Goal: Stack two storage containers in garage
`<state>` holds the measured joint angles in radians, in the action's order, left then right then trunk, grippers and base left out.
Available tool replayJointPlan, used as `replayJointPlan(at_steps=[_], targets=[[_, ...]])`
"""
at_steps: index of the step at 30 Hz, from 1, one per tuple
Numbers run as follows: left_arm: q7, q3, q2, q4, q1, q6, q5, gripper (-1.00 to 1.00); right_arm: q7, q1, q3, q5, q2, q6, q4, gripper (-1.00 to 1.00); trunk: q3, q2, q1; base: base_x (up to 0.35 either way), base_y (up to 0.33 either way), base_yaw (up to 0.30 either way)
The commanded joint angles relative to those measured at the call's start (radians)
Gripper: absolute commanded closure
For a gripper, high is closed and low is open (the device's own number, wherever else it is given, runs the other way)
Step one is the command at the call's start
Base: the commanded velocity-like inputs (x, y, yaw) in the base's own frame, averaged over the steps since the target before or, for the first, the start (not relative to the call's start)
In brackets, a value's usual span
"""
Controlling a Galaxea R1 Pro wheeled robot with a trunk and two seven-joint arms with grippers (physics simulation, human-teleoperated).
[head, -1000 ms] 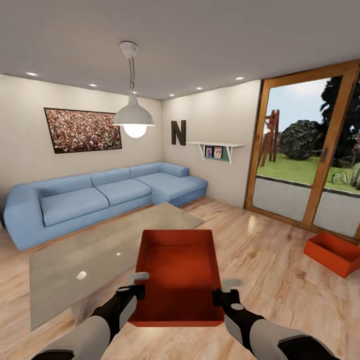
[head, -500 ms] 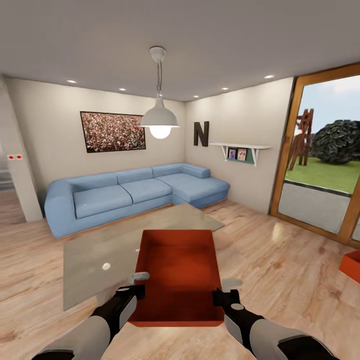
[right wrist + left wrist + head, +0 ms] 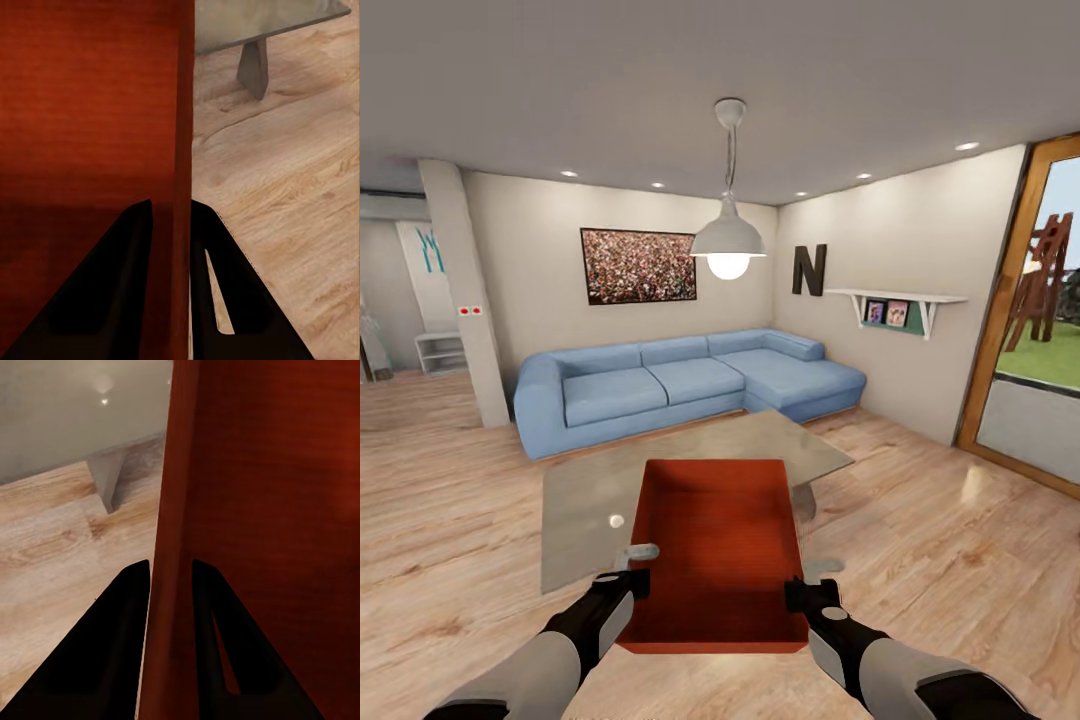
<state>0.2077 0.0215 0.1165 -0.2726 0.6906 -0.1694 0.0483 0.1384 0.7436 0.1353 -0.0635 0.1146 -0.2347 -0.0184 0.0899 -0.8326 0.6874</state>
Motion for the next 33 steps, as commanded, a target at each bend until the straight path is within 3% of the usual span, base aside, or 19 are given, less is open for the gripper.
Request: replayJointPlan(at_steps=[1, 33], targets=[[0.064, 0.032, 0.0, -0.005, 0.001, 0.057, -0.021, 1.0, 0.003, 0.0, -0.019, -0.001, 0.0, -0.003, -0.002, 1.0, 0.001, -0.001, 0.0, 0.0, 0.0, 0.3], [0.064, 0.031, 0.001, -0.005, 0.001, 0.058, -0.021, 1.0, 0.003, 0.0, -0.019, -0.001, 0.0, -0.003, -0.002, 1.0, -0.009, -0.001, 0.0, 0.0, 0.0, 0.3]])
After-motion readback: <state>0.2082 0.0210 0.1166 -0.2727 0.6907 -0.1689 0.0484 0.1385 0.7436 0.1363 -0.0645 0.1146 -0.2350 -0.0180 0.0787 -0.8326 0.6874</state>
